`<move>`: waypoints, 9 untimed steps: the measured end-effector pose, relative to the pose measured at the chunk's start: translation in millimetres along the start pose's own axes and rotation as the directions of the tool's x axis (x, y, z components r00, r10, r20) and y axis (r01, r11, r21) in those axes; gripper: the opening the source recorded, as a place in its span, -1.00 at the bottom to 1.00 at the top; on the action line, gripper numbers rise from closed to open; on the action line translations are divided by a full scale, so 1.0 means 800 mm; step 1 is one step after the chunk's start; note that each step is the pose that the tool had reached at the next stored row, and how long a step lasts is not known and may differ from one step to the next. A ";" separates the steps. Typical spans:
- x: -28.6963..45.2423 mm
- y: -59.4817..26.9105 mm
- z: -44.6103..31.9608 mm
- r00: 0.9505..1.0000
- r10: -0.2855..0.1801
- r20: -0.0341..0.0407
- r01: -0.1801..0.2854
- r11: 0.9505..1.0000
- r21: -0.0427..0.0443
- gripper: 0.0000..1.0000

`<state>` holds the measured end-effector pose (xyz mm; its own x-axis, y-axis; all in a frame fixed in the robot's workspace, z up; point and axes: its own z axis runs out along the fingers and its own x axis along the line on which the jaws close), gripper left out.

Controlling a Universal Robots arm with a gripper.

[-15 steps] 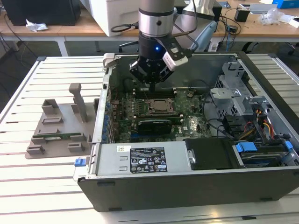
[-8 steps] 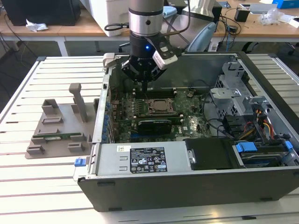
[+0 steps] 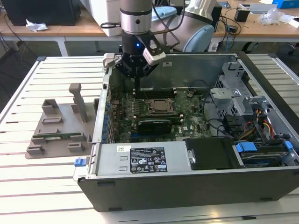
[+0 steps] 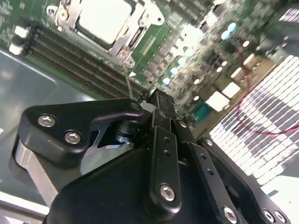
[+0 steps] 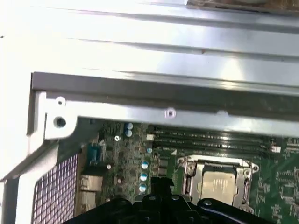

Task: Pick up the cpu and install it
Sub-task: 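Install the first cpu locking lever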

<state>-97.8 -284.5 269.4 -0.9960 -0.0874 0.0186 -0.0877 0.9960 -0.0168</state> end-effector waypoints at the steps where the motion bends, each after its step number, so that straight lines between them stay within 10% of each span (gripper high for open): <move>1: -0.0003 0.004 0.0010 1.000 0.000 0.000 0.000 1.000 0.000 -0.79; 9: -0.0306 0.008 0.0042 1.000 0.000 -0.006 0.000 1.000 -0.002 -0.79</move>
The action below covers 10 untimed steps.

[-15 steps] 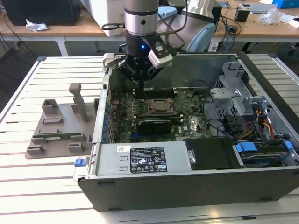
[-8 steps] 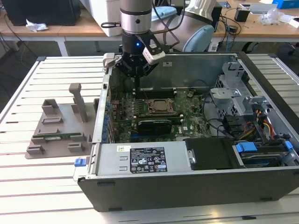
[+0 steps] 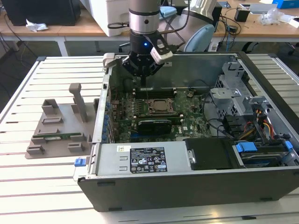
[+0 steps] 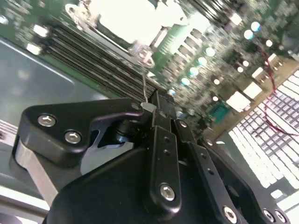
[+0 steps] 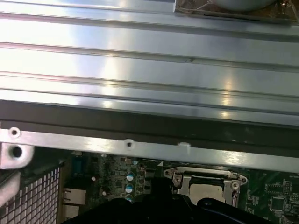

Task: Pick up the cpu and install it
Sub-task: 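Install the first cpu locking lever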

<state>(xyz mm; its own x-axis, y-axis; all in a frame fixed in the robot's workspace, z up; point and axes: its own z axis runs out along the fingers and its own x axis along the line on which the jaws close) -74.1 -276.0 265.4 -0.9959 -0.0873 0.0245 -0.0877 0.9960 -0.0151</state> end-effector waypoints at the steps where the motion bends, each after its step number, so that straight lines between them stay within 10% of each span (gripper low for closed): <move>1: -0.0109 -0.001 0.0006 1.000 0.000 -0.004 0.000 1.000 -0.001 -0.79; 5: -0.0270 -0.003 0.0033 1.000 -0.001 -0.015 0.001 1.000 -0.014 -0.79; 7: -0.0288 -0.007 0.0048 1.000 -0.003 -0.012 0.002 0.998 -0.056 -0.79; 10: -0.0301 -0.018 0.0110 1.000 -0.003 -0.010 0.003 0.997 -0.079 -0.79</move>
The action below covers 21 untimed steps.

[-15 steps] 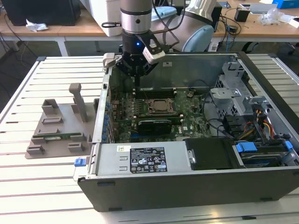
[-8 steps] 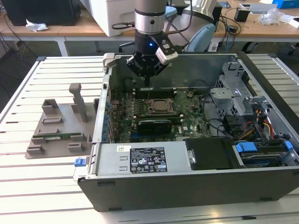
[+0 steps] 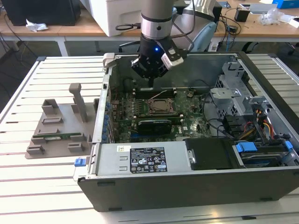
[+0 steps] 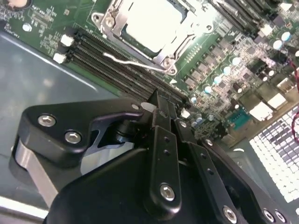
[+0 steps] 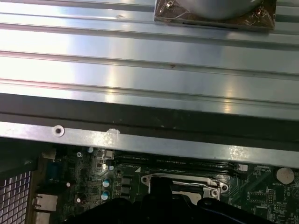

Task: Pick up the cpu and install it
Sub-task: 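Install the first cpu locking lever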

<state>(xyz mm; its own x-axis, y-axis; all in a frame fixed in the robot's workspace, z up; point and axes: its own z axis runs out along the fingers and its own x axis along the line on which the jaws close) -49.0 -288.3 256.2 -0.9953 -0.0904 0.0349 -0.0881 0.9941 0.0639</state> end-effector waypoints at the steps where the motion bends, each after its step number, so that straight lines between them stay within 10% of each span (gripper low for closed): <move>1: -0.0005 -0.002 0.0026 1.000 0.000 0.000 0.000 1.000 0.000 -0.79; 14: -0.0123 0.007 0.0466 1.000 -0.009 -0.001 0.009 1.000 0.000 -0.79; 17: -0.0260 0.007 0.0511 1.000 -0.012 -0.002 0.012 1.000 0.000 -0.79; 21: -0.0211 0.008 0.0517 1.000 -0.012 -0.002 0.012 1.000 0.000 -0.79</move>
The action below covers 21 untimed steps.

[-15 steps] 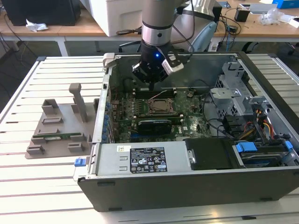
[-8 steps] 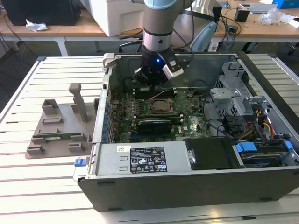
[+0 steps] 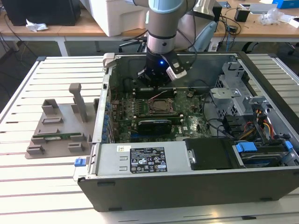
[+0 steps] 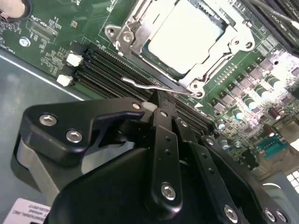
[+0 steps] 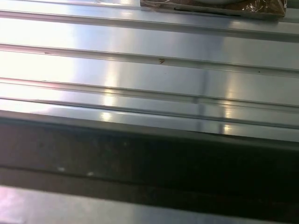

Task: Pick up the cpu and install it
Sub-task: 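Install the first cpu locking lever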

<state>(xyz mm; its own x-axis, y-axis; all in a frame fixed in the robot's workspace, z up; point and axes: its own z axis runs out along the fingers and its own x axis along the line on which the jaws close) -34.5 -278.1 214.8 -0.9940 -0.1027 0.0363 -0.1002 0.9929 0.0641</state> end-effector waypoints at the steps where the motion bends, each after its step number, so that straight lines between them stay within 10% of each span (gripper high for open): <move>1: 0.0082 0.001 0.0003 1.000 0.000 0.000 0.000 1.000 0.000 -0.79; 9: 0.0132 -0.006 0.0010 1.000 0.000 0.001 0.000 1.000 0.000 -0.79; 21: -0.0339 -0.012 0.0070 1.000 0.001 -0.009 -0.001 1.000 -0.001 -0.79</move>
<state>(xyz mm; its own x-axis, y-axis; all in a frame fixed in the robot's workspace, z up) -6.7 -284.7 207.5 -0.9937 -0.1027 0.0450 -0.0996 0.9929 0.0647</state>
